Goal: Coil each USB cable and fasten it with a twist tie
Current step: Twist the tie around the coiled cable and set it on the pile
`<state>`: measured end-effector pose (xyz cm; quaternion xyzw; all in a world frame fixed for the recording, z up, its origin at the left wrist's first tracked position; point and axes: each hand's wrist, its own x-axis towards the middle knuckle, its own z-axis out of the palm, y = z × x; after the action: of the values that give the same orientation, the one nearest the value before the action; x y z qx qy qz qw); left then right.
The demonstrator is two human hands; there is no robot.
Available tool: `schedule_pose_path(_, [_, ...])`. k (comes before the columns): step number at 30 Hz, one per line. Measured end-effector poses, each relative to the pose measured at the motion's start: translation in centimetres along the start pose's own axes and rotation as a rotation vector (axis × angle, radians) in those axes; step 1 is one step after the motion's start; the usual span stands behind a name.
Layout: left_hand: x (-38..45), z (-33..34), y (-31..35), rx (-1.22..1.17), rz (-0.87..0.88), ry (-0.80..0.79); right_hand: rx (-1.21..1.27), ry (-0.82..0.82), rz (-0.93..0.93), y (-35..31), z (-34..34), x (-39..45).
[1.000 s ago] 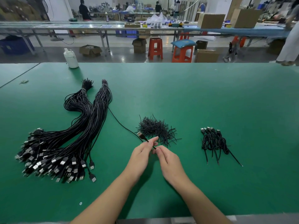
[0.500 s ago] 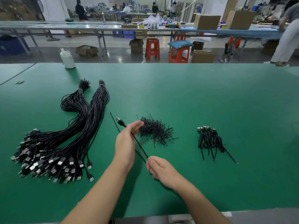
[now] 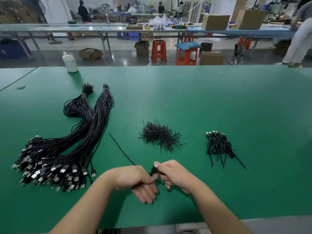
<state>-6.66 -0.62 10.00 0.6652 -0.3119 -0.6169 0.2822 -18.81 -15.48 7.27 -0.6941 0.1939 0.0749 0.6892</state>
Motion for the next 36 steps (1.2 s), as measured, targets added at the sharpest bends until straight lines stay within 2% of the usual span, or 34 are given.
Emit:
schedule_pose_path(2, [0.7, 0.4, 0.0, 0.050, 0.038, 0.187, -0.002, 0.067, -0.018, -0.2, 0.3, 0.0])
schedule_pose_path(4, [1.1, 0.3, -0.2, 0.055, 0.124, 0.292, -0.007, 0.125, -0.044, -0.3, 0.4, -0.1])
schedule_pose_path(6, [1.9, 0.3, -0.6, -0.057, 0.232, 0.393, -0.002, 0.137, -0.081, -0.2, 0.6, -0.1])
schedule_pose_path(8, [2.9, 0.6, -0.4, -0.391, 0.358, 0.588, -0.015, 0.125, -0.108, 0.1, 1.0, -0.1])
schedule_pose_path(10, [3.8, 0.1, 0.3, -0.902, 0.501, 0.704, -0.060, 0.103, -0.110, 0.9, 1.6, 0.1])
schedule_pose_path(12, [3.5, -1.4, 1.0, -1.323, 0.650, 0.639, -0.124, 0.093, -0.090, 1.9, 2.0, 0.4])
schedule_pose_path(14, [2.1, -2.5, 1.6, -1.447, 0.732, 0.477, -0.160, 0.109, -0.078, 2.6, 2.2, 0.6])
schedule_pose_path(17, [0.1, -2.5, 1.5, -1.202, 0.696, 0.186, -0.170, 0.165, -0.083, 2.6, 1.8, 0.8])
schedule_pose_path(19, [-0.8, -2.4, 1.2, -0.805, 0.597, 0.059, -0.082, 0.182, -0.068, 2.2, 1.4, 0.9])
schedule_pose_path(22, [-1.1, -2.1, 0.3, -0.176, 0.297, -0.067, 0.069, 0.179, -0.006, 1.1, 0.9, 0.9])
schedule_pose_path(24, [-0.7, -1.4, 0.3, 0.002, 0.164, 0.025, 0.123, 0.133, -0.022, 0.3, 1.0, 0.7])
schedule_pose_path(26, [0.6, -0.4, 0.6, 0.041, 0.230, 0.367, 0.206, 0.105, -0.069, -0.1, 1.4, 0.5])
schedule_pose_path(27, [1.4, 0.1, 0.7, -0.036, 0.337, 0.579, 0.237, 0.094, -0.090, -0.3, 1.5, 0.5])
schedule_pose_path(28, [2.2, 0.5, 0.8, -0.229, 0.449, 0.740, 0.246, 0.079, -0.102, -0.4, 1.6, 0.4])
schedule_pose_path(29, [2.8, 0.6, 1.0, -0.475, 0.539, 0.836, 0.227, 0.065, -0.101, -0.5, 1.8, 0.5])
schedule_pose_path(31, [3.3, -0.3, 1.5, -1.010, 0.638, 0.854, 0.134, 0.046, -0.068, -0.4, 2.3, 0.6])
schedule_pose_path(33, [3.4, -1.4, 2.0, -1.466, 0.588, 0.791, 0.046, 0.027, -0.016, 0.1, 2.8, 0.7])
schedule_pose_path(34, [3.2, -1.9, 2.1, -1.558, 0.551, 0.766, 0.020, 0.020, 0.006, 0.4, 3.0, 0.8])
schedule_pose_path(36, [3.0, -2.8, 2.1, -1.547, 0.526, 0.679, 0.040, 0.022, 0.032, 0.8, 2.8, 0.8])
